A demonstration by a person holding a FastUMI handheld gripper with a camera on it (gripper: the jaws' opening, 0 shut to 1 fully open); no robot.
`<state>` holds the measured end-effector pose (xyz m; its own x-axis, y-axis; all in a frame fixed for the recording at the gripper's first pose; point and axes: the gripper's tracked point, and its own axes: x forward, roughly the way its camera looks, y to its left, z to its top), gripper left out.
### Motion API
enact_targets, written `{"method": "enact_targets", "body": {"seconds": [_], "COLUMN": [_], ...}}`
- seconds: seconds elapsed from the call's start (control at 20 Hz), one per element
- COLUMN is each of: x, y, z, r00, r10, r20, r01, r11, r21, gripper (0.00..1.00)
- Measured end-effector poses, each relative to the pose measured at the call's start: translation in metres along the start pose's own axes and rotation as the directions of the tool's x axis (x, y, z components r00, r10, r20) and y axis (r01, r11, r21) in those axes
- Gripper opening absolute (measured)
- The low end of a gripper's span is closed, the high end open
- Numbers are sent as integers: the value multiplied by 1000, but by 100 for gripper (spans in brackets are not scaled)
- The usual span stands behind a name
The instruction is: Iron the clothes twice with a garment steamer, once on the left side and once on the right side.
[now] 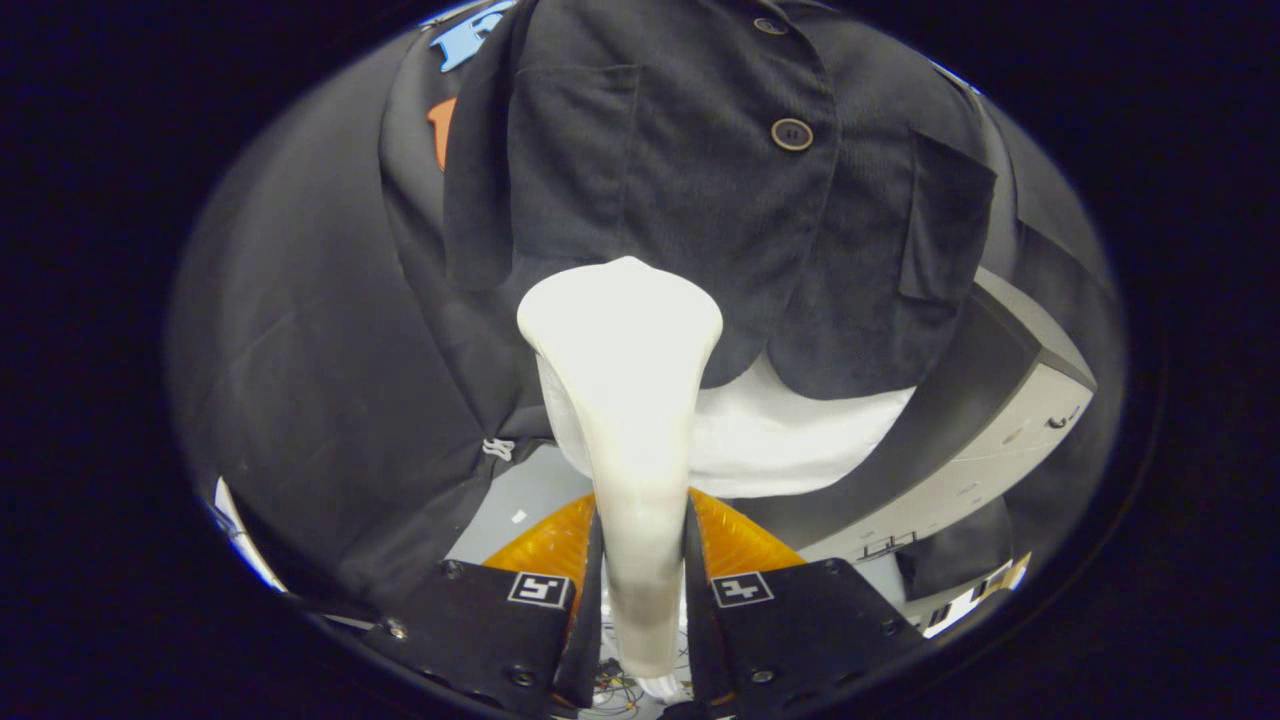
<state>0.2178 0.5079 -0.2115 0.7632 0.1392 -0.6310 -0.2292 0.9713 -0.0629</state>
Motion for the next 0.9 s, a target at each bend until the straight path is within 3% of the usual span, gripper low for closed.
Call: {"method": "enact_targets", "body": {"seconds": [0.45,0.9], "x": [-82,-190], "y": [-52,-203], "z": [63,85], "r00": [984,936], "r10": [24,-43], "r20": [174,350], "r01": [-25,11], "r11": [1000,996], "r21": [6,92], "gripper": [38,38]}}
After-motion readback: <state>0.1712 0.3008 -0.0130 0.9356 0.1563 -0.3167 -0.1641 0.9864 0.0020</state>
